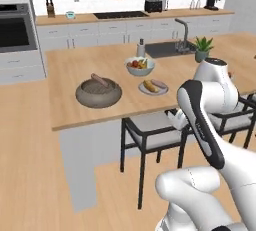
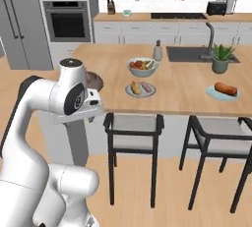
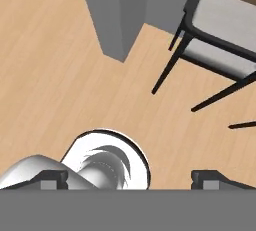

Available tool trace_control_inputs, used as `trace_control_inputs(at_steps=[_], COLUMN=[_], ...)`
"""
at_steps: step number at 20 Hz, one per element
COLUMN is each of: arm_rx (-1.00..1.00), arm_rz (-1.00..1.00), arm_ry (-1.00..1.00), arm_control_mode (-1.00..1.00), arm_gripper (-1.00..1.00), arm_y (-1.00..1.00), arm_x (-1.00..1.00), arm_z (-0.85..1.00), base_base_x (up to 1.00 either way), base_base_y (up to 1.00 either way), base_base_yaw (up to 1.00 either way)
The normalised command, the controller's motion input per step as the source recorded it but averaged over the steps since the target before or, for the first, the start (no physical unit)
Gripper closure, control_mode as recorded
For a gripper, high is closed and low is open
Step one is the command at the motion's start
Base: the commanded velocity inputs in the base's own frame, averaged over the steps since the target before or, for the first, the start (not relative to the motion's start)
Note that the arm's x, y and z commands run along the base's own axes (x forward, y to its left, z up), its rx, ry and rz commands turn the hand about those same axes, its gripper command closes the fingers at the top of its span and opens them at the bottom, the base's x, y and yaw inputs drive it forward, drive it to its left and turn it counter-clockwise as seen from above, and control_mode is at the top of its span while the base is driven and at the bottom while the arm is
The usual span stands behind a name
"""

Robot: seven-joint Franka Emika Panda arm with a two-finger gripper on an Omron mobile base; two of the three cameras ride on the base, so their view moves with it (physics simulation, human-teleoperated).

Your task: Place one bun and one sausage from the bowl on each plate.

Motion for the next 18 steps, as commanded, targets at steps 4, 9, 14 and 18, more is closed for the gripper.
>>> trace_control_inputs(at_steps=[4, 9, 14, 18], arm_rx=[0.0, 0.0, 0.0, 0.0], arm_rz=[0.0, 0.0, 0.0, 0.0], arm_ry=[0.0, 0.0, 0.0, 0.0], arm_control_mode=[1.0, 1.0, 1.0, 1.0], arm_gripper=[-1.0, -1.0, -1.0, -1.0], arm_y=[0.0, 0.0, 0.0, 0.0], arm_x=[0.0, 0.0, 0.0, 0.0], arm_z=[0.0, 0.0, 0.0, 0.0], base_base_x=[0.51, 0.91, 0.98, 0.76], base_base_y=[0.89, 0.4, 0.08, 0.0], base_base_yaw=[-0.08, 0.0, 0.0, 0.0])
